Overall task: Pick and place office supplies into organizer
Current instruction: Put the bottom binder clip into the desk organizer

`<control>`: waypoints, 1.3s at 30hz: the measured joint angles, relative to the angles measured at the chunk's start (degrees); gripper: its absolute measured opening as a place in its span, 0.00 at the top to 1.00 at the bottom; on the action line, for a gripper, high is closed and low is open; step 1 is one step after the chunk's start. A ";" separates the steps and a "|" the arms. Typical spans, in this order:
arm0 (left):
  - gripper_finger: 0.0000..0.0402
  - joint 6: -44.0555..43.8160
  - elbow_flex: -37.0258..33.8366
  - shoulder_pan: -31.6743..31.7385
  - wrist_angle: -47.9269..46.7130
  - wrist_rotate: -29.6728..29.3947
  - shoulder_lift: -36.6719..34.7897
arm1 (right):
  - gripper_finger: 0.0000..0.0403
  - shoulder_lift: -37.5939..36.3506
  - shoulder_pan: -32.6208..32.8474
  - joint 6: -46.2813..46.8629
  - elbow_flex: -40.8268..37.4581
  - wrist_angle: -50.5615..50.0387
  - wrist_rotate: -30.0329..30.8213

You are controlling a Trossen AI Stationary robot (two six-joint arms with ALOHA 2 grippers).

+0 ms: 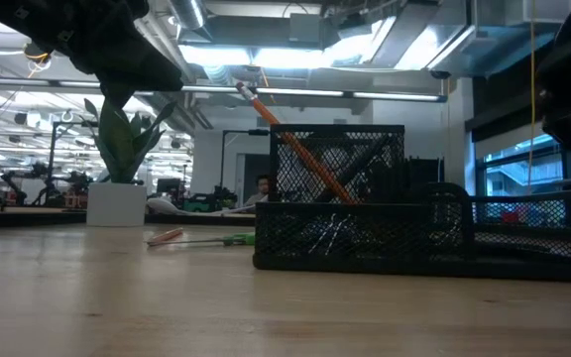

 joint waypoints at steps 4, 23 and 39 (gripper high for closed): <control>0.81 0.00 0.00 -0.01 -0.10 0.00 0.00 | 0.69 0.00 -0.02 0.17 -0.77 0.50 0.06; 0.81 0.00 0.00 0.00 -0.87 -0.02 0.02 | 0.69 2.40 -1.57 -0.38 -1.00 4.25 -1.12; 0.81 0.00 0.00 0.00 -0.90 -0.20 0.02 | 0.91 3.56 -1.57 -1.40 -1.00 5.49 -1.55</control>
